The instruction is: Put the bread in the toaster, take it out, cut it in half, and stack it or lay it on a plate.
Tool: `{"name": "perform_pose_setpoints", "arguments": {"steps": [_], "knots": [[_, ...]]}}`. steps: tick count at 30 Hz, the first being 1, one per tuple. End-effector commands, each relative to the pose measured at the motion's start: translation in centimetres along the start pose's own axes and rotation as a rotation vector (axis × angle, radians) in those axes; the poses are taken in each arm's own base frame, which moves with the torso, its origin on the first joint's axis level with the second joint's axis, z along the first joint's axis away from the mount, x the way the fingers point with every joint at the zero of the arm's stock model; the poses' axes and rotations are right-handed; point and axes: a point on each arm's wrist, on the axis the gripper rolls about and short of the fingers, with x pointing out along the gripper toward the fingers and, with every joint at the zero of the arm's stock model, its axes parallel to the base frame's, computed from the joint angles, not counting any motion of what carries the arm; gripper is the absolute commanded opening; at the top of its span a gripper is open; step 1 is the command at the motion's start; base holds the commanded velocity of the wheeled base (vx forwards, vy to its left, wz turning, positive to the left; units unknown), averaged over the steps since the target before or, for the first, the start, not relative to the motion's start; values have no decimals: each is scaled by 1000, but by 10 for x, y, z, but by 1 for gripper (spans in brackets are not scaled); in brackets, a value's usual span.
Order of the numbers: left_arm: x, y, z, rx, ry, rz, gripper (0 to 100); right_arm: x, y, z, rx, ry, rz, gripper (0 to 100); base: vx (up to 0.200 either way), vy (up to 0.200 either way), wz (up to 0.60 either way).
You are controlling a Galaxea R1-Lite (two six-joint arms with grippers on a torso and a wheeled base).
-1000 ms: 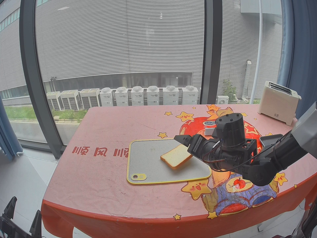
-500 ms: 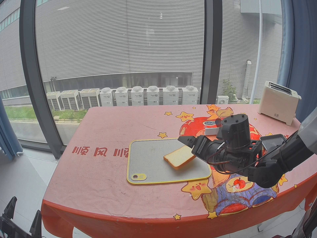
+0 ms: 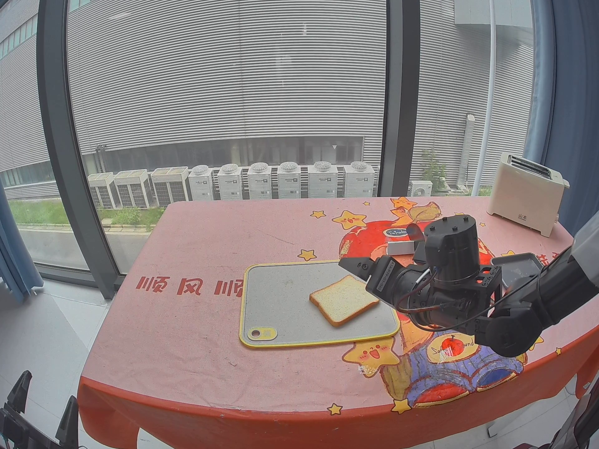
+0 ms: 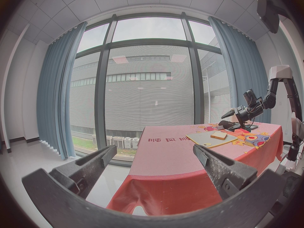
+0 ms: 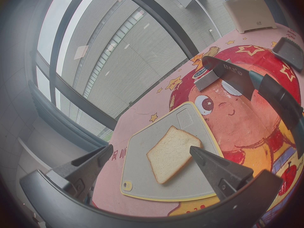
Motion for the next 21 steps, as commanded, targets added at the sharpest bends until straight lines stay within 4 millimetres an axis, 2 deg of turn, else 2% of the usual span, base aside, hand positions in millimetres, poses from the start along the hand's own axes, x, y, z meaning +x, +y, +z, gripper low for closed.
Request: {"name": "perform_pose_setpoints", "arguments": {"steps": [1,21], "knots": [[0,0,-5,1,2,0,100,-3,0,0,-1,0,3,100,0,0,0],[0,0,-5,-1,2,0,100,-10,3,0,-20,-22,0,100,0,0,0]]}}
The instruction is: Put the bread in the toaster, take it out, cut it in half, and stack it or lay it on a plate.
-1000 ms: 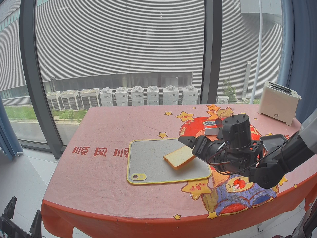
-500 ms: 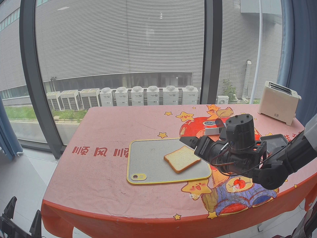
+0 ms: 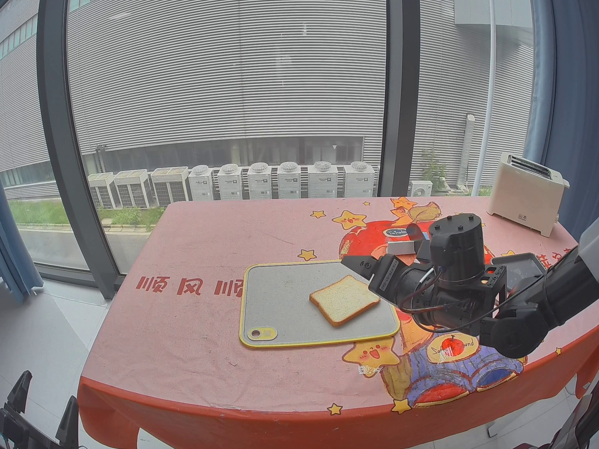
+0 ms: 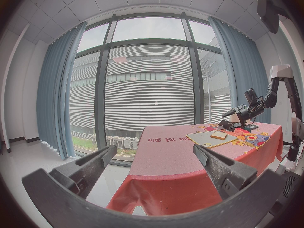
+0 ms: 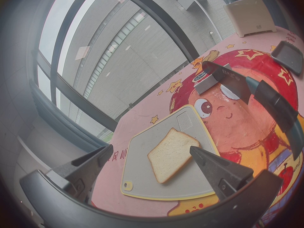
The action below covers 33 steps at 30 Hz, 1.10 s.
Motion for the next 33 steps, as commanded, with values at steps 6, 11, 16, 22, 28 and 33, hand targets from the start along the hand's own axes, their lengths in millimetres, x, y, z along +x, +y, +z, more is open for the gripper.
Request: {"name": "perform_pose_setpoints", "arguments": {"steps": [6,11,16,22,28,33], "knots": [[0,0,-5,0,1,0,100,-10,3,-6,-112,-3,10,100,0,0,0],[0,0,-5,0,1,0,100,-13,-2,-13,-251,-10,-20,100,0,0,0],[0,0,-5,2,1,0,100,-15,-6,-17,-306,-19,-12,100,0,0,0],[0,0,-5,0,1,0,100,-20,-17,-24,-451,-55,18,100,0,0,0],[0,0,-5,0,1,0,100,-25,-21,-25,-544,-108,50,100,0,0,0],[0,0,-5,0,1,0,100,-28,-22,-23,-576,-126,50,100,0,0,0]]}}
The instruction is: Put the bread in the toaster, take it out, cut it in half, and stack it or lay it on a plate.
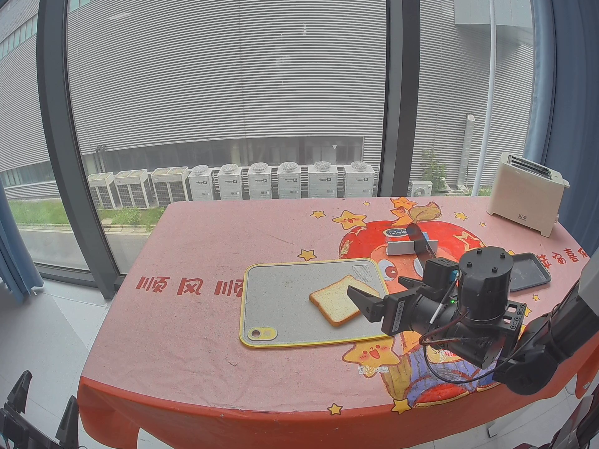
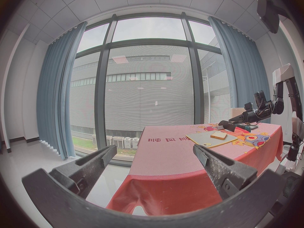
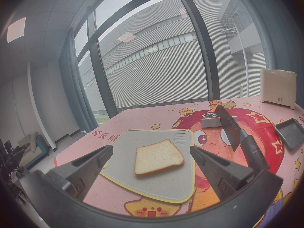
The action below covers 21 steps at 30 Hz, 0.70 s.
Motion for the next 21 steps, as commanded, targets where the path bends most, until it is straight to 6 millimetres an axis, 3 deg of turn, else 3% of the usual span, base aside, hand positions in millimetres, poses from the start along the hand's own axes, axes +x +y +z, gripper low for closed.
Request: {"name": "perform_pose_setpoints", "arguments": {"steps": [1,21], "knots": [[0,0,-5,0,1,-1,100,-3,-3,-1,-11,0,-15,100,0,0,0],[0,0,-5,0,1,-1,100,-22,-14,19,-32,-78,-94,100,0,0,0]]}}
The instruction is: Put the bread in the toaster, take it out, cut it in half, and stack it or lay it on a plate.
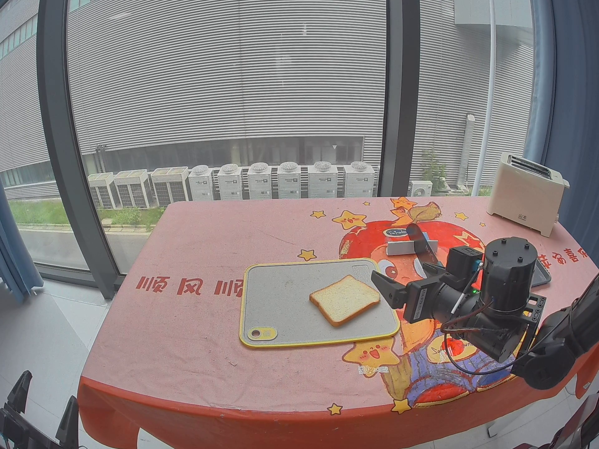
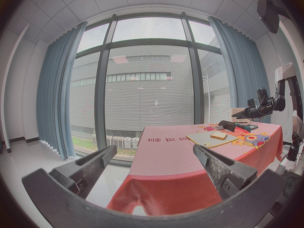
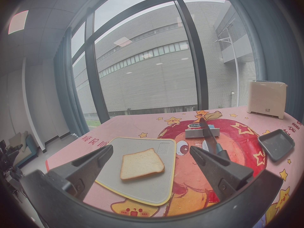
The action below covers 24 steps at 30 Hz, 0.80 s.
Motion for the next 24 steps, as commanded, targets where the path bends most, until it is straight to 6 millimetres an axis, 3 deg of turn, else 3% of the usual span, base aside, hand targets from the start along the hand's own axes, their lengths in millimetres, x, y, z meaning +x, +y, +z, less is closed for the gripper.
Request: {"name": "perform_pose_setpoints", "arguments": {"steps": [1,24], "knots": [[0,0,-5,0,1,-1,100,-6,-4,5,7,-18,-10,100,0,0,0],[0,0,-5,2,1,1,100,-27,-47,25,2,-87,-151,100,0,0,0]]}}
